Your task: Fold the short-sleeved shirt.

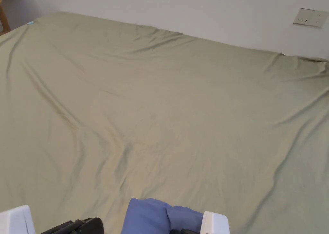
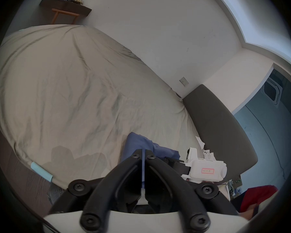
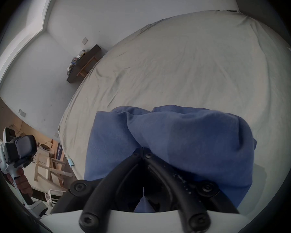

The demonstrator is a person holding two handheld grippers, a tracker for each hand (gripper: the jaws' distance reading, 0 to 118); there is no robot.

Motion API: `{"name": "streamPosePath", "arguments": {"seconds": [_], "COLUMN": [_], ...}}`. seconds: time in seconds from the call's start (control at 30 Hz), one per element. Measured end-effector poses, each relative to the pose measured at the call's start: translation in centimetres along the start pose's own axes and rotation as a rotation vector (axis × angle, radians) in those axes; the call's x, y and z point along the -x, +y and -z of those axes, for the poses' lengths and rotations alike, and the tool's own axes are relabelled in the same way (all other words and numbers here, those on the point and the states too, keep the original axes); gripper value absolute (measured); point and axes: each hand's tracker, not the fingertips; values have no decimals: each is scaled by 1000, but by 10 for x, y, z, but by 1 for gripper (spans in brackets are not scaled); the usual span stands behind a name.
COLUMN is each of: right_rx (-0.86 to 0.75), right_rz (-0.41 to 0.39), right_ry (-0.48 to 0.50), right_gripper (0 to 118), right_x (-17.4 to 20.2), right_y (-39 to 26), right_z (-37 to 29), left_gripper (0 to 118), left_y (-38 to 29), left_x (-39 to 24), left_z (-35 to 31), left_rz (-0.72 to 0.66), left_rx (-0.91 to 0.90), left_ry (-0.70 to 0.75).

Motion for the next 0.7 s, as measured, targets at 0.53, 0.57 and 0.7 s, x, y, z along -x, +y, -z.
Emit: {"name": "streamPosePath", "arguments": {"seconds": [0.53,0.57,0.7], "right_rx": [-18,-16,-6], "right_rz": [34,34,37], "right_ry": [93,93,94], "right_gripper": [1,1,1], "right_x": [-17,-16,-16], "right_y": [-3,-3,-2], "right_z": [-5,-5,-5], "left_gripper": [91,91,91], "left_y": [21,20,12], "left_x": [53,53,45], "left_z": [143,148,160], "left_rz": [107,122,158], "left_rx": [327,344,364], "left_ry": [-183,-183,-259]}}
